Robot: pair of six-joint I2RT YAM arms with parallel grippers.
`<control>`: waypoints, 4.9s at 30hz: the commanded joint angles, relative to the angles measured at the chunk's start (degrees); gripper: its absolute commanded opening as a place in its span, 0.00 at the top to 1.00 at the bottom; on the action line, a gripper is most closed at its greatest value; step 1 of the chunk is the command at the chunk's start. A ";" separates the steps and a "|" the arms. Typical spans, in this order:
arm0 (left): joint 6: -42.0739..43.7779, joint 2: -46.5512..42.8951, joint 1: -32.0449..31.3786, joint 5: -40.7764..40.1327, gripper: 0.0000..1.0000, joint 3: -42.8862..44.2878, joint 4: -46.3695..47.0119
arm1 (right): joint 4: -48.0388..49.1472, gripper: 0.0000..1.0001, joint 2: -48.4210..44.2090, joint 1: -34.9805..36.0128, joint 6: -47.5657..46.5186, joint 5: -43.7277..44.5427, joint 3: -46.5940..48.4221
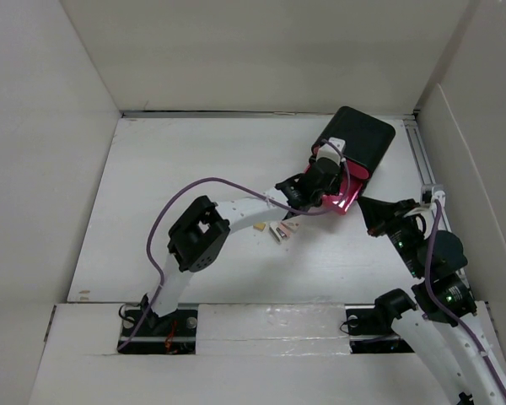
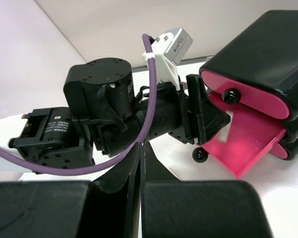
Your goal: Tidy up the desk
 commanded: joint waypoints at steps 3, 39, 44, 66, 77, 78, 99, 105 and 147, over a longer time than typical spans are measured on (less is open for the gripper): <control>0.20 -5.45 -0.10 0.09 0.52 -2.20 4.26 | 0.12 0.98 0.04 0.42 -1.31 0.54 1.04; -23.44 -22.60 -0.10 -16.26 0.59 -46.00 -1.36 | 0.65 0.95 2.76 0.42 -1.57 -0.25 0.86; -23.35 -21.63 1.22 -15.65 0.59 -44.85 -1.19 | 0.91 0.95 2.94 0.42 -1.57 -0.25 0.60; -19.49 -20.39 3.24 -12.66 0.95 -43.89 0.40 | 1.79 0.94 3.11 0.42 -1.57 -0.25 0.07; -11.14 -30.76 3.24 -13.37 1.00 -35.11 1.88 | 2.41 0.94 3.20 0.42 -1.13 -0.25 -0.81; -9.66 -30.60 3.24 -12.49 1.00 -33.96 2.41 | 2.76 0.94 3.29 0.42 -1.13 -0.16 -1.07; -6.21 -4.23 3.77 3.69 0.94 -1.61 7.16 | 5.05 0.98 0.48 0.95 -1.13 3.09 -6.44; -5.95 -3.35 3.77 3.69 0.71 -1.96 7.33 | 5.22 0.97 1.09 0.95 -1.13 3.44 -6.26; -3.84 -11.79 2.72 18.81 0.61 -27.46 15.78 | 4.96 0.76 3.73 0.95 -1.84 1.60 -6.34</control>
